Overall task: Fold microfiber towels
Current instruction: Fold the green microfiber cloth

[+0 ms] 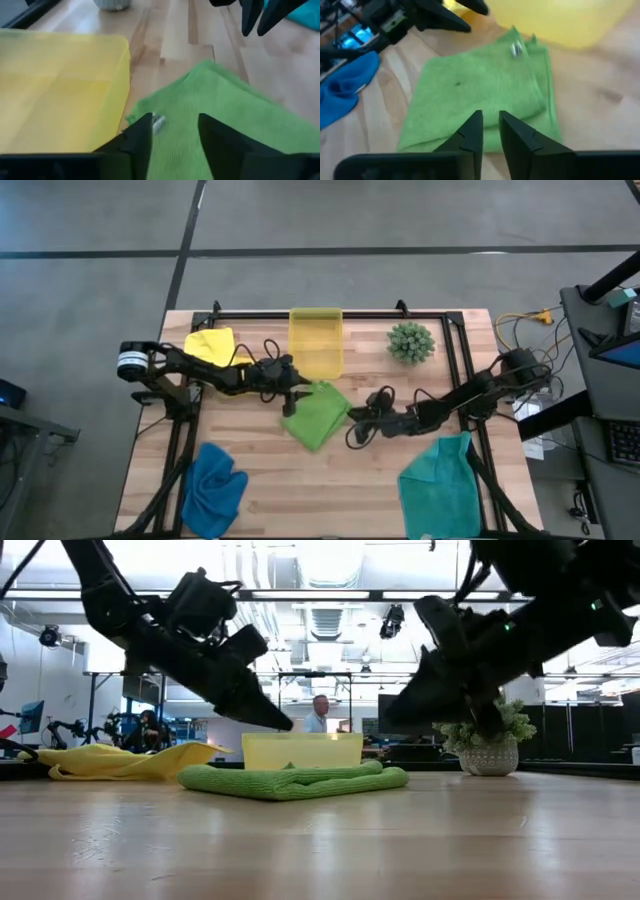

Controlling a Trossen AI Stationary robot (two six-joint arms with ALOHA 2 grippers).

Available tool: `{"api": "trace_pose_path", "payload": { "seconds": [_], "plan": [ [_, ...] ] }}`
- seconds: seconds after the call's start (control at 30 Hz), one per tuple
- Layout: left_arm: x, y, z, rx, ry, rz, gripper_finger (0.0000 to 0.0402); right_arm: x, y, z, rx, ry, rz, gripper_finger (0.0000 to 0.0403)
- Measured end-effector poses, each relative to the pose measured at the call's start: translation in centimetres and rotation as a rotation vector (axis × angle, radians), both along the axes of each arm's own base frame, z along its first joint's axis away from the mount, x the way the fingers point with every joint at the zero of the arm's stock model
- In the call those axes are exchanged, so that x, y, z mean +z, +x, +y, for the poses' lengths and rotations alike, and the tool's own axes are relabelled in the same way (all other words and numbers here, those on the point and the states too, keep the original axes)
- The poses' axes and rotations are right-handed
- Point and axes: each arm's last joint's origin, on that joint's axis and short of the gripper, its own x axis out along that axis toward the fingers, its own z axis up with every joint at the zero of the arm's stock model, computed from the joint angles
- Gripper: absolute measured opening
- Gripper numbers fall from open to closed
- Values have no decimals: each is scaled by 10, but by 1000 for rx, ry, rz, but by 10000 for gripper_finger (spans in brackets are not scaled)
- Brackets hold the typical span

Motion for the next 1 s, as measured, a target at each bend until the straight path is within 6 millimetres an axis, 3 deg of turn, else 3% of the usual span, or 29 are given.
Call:
{"api": "trace_pose_path", "payload": {
  "seconds": [0.17, 0.33, 0.53, 0.67, 0.83, 1.0],
  "plan": [
    [13, 1, 0, 41, -62, -23, 185, 12, 9, -8, 99, -123, 40, 82],
    [7, -8, -4, 94, -190, 102, 187, 14, 23, -32, 44, -88, 192, 65],
    [1, -12, -15, 22, -270, 181, 187, 19, 31, -51, 41, -53, 270, 49],
    [2, -11, -20, 12, -280, 178, 187, 16, 33, -56, 174, 7, 279, 69],
    [2, -11, -20, 33, -315, 169, 187, 12, 30, -65, 176, 15, 311, 106],
    [3, -11, -20, 41, -332, 165, 187, 11, 30, -71, 215, 2, 326, 116]
  ]
}}
